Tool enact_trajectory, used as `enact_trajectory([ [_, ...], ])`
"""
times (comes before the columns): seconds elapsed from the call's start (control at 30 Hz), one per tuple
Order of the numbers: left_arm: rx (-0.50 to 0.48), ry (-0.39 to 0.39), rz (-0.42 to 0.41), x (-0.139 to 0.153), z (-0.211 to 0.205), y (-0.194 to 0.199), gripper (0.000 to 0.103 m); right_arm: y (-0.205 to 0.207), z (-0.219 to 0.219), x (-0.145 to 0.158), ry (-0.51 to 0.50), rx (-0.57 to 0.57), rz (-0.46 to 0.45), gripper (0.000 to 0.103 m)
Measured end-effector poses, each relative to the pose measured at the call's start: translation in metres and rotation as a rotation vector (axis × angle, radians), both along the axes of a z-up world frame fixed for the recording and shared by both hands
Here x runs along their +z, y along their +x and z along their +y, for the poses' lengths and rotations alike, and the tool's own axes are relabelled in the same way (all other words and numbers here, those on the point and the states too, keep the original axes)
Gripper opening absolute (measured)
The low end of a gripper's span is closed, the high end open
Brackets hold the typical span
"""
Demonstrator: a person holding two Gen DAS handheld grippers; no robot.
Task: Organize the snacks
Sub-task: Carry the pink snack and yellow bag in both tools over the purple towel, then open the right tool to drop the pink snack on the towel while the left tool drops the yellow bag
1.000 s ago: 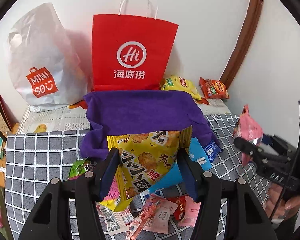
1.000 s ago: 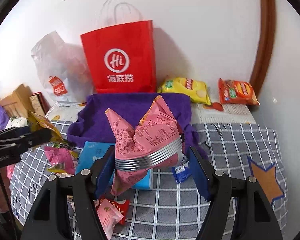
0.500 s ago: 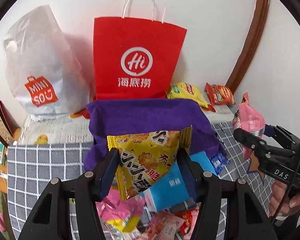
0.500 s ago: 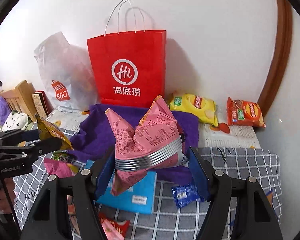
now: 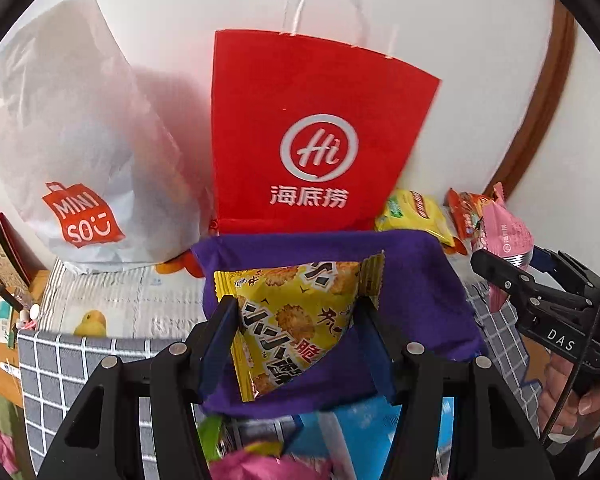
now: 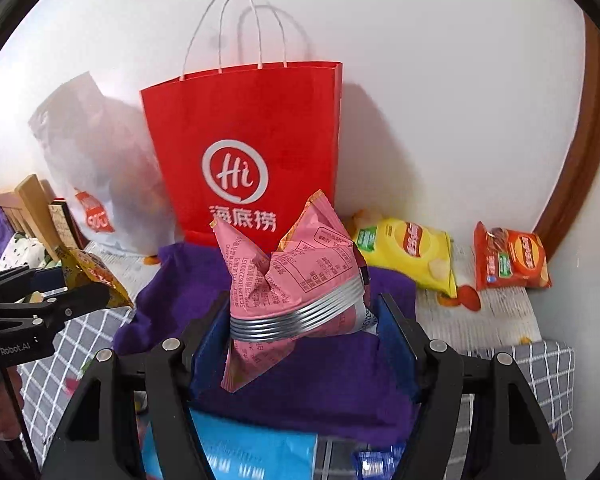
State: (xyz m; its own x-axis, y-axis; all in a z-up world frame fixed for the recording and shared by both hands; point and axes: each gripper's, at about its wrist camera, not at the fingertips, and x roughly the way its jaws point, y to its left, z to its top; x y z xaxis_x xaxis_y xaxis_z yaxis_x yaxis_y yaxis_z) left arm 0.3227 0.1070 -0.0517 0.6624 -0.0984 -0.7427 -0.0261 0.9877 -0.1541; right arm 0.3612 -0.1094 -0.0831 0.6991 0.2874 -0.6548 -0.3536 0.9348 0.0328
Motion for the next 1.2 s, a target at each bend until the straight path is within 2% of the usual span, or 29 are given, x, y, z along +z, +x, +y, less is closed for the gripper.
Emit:
enact_trajectory([
  [0.2, -0.009, 0.012, 0.023, -0.014, 0.001, 0.029, 0.057, 0.03, 0.011, -0.015, -0.003, 0.012, 0.022, 0.07],
  [0.5, -0.011, 0.009, 0.115, -0.061, 0.005, 0.06, 0.057, 0.064, 0.01, -0.068, -0.031, 0.012, 0.126, 0.07],
  [0.83, -0.028, 0.015, 0.18, -0.09, 0.006, 0.07, 0.057, 0.082, 0.009, -0.104, -0.084, 0.02, 0.179, 0.07],
  [1.2, -0.039, 0.019, 0.217, -0.104, -0.002, 0.078, 0.058, 0.087, 0.018, -0.125, -0.122, 0.033, 0.237, 0.07],
])
